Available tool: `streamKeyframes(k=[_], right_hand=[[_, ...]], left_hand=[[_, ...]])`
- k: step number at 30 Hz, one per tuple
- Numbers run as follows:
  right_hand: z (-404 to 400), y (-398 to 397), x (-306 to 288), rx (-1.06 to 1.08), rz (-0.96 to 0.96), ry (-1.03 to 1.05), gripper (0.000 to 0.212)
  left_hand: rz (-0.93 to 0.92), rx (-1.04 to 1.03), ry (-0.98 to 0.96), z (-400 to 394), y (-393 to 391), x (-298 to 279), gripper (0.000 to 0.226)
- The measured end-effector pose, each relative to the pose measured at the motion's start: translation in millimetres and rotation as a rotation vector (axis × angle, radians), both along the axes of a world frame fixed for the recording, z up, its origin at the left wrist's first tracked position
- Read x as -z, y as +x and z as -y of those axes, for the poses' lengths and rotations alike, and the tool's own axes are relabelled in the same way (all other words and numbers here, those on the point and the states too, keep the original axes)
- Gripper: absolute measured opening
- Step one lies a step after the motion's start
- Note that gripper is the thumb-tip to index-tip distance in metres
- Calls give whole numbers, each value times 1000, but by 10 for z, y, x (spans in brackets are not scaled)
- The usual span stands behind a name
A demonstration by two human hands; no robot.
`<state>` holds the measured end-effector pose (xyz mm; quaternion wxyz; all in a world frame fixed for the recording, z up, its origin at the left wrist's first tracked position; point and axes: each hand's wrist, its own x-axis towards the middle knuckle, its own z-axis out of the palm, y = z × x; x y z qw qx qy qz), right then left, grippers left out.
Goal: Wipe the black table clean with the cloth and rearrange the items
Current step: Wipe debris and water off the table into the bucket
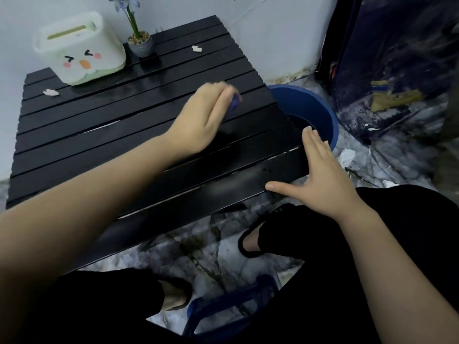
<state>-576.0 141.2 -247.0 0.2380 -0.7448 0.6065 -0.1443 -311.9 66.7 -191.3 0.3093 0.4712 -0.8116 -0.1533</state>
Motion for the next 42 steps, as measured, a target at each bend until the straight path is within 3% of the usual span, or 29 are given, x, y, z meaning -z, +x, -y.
streamKeyframes(k=[2,5,9,10,13,15,27,36,42], right_hand=[[-25,-24,10,7,12,5,141],[-59,-39,38,40,32,16,140],[-77,-42,94,112,76,54,141],[-73,-41,101,128,78,63,142],[-76,-38,123,146,87,61,141],[-76,-32,127,144,102,55,140],[-68,-15,124,127,165,26,140],[-76,-13,102,129,155,39,138],[-55,-10,35,104,169,47,135]], left_hand=[[76,77,13,-424,249,40,32],[174,185,201,-912,522,215,39],[65,110,351,-1174,606,355,60],[106,50,347,-1199,572,379,68],[497,-74,195,-1241,416,484,82],[559,-72,169,-1205,312,498,79],[633,155,97,-609,-357,475,77],[637,128,95,-235,-912,474,72],[541,106,112,83,-1129,498,64]])
